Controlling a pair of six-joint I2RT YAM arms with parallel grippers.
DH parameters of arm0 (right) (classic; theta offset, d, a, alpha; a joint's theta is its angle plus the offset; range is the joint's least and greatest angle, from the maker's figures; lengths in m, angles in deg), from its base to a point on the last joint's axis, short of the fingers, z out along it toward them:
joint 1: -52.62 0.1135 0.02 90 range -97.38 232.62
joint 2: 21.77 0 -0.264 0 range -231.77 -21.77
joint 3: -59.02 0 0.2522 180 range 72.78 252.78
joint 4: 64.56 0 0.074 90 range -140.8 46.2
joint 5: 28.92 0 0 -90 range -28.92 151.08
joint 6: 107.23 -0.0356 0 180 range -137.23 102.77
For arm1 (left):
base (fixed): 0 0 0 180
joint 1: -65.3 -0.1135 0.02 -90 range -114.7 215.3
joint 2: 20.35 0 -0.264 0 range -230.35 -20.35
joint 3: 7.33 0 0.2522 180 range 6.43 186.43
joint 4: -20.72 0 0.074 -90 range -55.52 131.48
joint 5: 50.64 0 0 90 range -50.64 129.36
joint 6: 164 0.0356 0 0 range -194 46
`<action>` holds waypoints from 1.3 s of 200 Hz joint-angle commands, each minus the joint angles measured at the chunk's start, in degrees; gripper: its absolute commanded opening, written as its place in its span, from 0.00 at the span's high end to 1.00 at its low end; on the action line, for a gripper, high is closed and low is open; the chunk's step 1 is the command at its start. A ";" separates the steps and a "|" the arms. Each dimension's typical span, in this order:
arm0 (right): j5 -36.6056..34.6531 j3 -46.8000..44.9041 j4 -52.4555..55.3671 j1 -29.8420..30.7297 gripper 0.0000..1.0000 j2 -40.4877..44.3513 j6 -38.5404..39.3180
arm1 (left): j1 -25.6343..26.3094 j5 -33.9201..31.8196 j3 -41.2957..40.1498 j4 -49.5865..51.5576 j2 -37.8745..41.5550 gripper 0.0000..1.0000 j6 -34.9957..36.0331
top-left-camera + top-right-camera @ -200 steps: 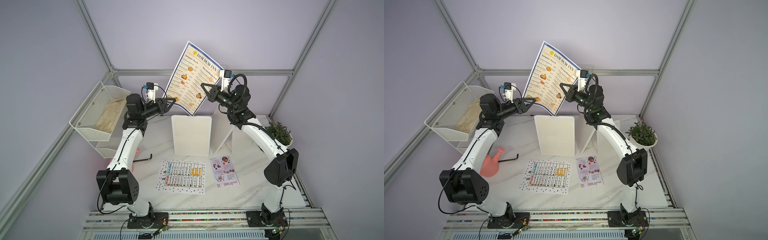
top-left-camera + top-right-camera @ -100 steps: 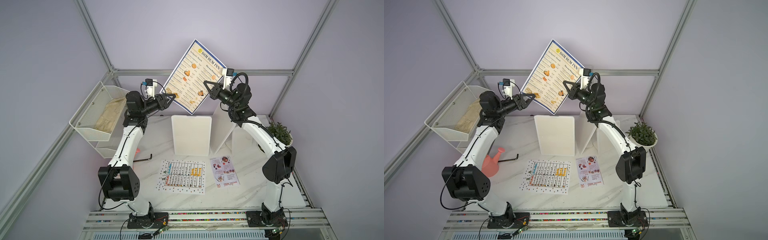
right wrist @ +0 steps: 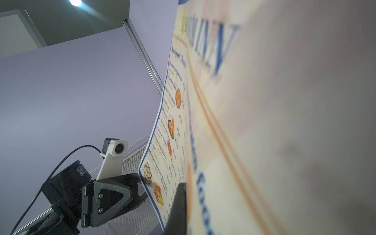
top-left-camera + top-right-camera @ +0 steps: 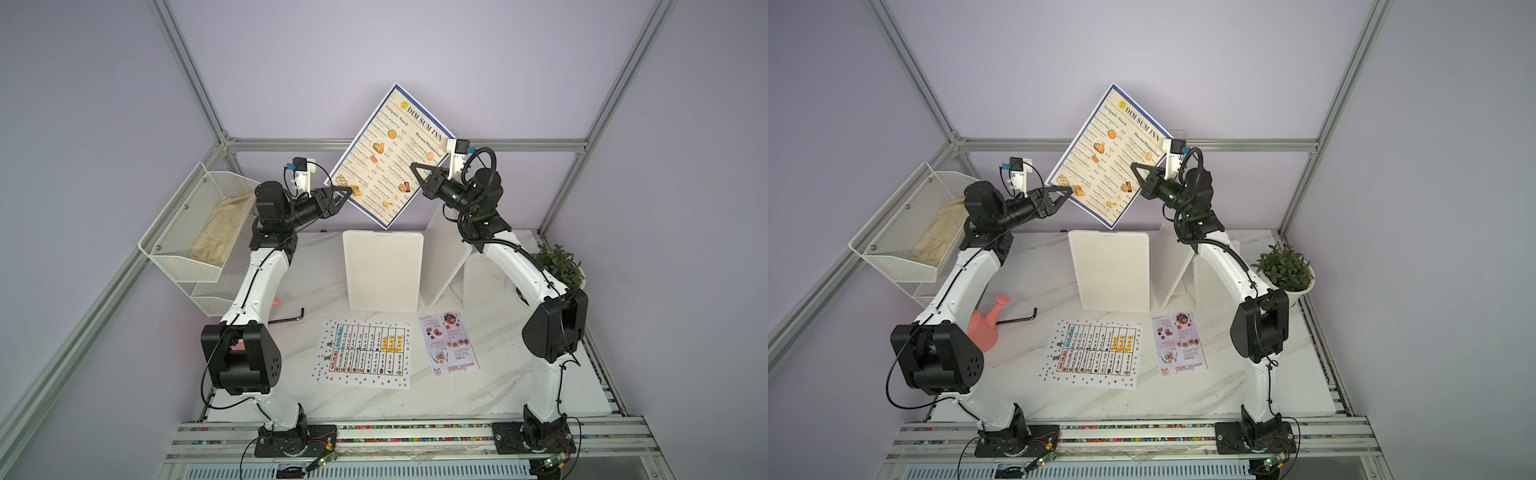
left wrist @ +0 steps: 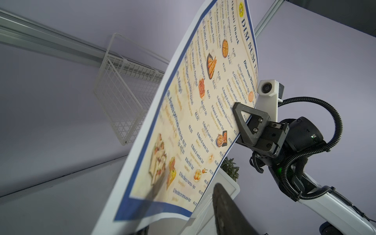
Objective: Insert the menus into the narrow rack
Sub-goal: Insert the menu into the narrow rack.
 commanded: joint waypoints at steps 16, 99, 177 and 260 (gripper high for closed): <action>1.42 1.65 -2.63 -0.14 1.00 -1.70 -1.80 | -0.36 0.86 3.83 -2.97 -0.79 0.51 -1.12; 1.79 1.27 -3.43 -0.19 1.00 -2.02 -3.22 | -0.17 1.38 3.85 -3.14 -1.18 0.51 -1.29; 1.53 -0.98 -4.13 -0.20 1.00 -1.21 -4.02 | 0.34 1.68 3.45 -3.26 -1.46 0.51 -1.29; 1.79 -2.32 -5.07 -0.17 1.00 -1.13 -4.89 | 0.30 1.63 2.90 -3.29 -1.35 0.51 -1.12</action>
